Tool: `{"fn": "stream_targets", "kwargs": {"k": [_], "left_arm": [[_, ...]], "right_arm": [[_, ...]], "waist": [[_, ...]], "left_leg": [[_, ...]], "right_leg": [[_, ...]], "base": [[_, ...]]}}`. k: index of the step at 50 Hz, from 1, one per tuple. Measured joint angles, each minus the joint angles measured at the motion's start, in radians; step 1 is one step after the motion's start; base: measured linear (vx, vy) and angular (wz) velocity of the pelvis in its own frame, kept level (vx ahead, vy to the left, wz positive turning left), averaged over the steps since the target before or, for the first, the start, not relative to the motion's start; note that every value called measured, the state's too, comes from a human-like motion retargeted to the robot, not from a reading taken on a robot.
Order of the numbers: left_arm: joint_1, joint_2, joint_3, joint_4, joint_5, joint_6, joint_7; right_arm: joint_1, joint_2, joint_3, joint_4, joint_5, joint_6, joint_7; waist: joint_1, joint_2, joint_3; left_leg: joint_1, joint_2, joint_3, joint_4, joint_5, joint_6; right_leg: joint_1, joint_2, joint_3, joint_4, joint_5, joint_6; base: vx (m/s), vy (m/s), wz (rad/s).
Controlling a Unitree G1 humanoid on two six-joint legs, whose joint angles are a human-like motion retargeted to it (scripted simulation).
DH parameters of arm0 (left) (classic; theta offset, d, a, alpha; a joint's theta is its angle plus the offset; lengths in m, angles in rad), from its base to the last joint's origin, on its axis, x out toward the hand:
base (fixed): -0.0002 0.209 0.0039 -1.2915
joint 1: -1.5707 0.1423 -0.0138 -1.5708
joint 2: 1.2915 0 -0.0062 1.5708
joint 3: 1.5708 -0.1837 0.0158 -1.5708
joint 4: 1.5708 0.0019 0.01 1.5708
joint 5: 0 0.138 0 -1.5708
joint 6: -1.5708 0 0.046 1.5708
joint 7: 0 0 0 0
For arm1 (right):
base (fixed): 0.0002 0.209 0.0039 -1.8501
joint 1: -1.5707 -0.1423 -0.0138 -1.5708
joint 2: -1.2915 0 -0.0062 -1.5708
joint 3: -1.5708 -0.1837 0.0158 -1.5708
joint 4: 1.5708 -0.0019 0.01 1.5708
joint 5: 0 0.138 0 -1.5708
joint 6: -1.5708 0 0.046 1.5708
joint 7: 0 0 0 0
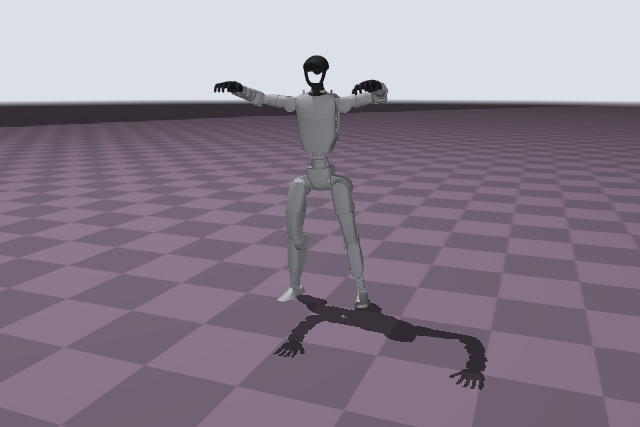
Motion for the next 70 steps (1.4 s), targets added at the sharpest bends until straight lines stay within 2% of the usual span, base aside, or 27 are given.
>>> {"fn": "stream_targets", "kwargs": {"k": [59, 65, 70], "left_arm": [[-0.101, -0.009, -0.072, -0.024, 0.047, 0.009, 0.016], [-0.109, -0.056, -0.084, -0.027, 0.034, 0.006, 0.049], [-0.120, -0.178, -0.081, -0.028, 0.008, 0.009, 0.110]], "right_arm": [[-0.119, 0.004, 0.092, 0.033, -0.016, 0.009, -0.006], [-0.111, 0.048, 0.096, 0.030, -0.017, 0.000, -0.035], [-0.111, 0.170, 0.097, 0.021, -0.024, -0.012, -0.111]], "waist": [[-0.021, -0.002, 0.016], [-0.013, -0.008, 0.025], [-0.009, -0.020, 0.034]], "left_leg": [[0.000, 0.001, 0.012, -0.004, 0.008, -0.002], [-0.004, -0.001, 0.019, 0.000, 0.008, 0.001], [-0.011, -0.007, 0.019, 0.005, 0.005, 0.014]], "right_leg": [[-0.009, 0.003, 0.018, -0.005, 0.011, 0.002], [-0.017, 0.002, 0.028, -0.004, 0.014, 0.005], [-0.027, -0.004, 0.036, 0.000, 0.019, 0.007]], "base": [[0.00, 0.00, 0.00], [0.00, 0.00, 0.00], [0.00, 0.00, 0.00]]}}
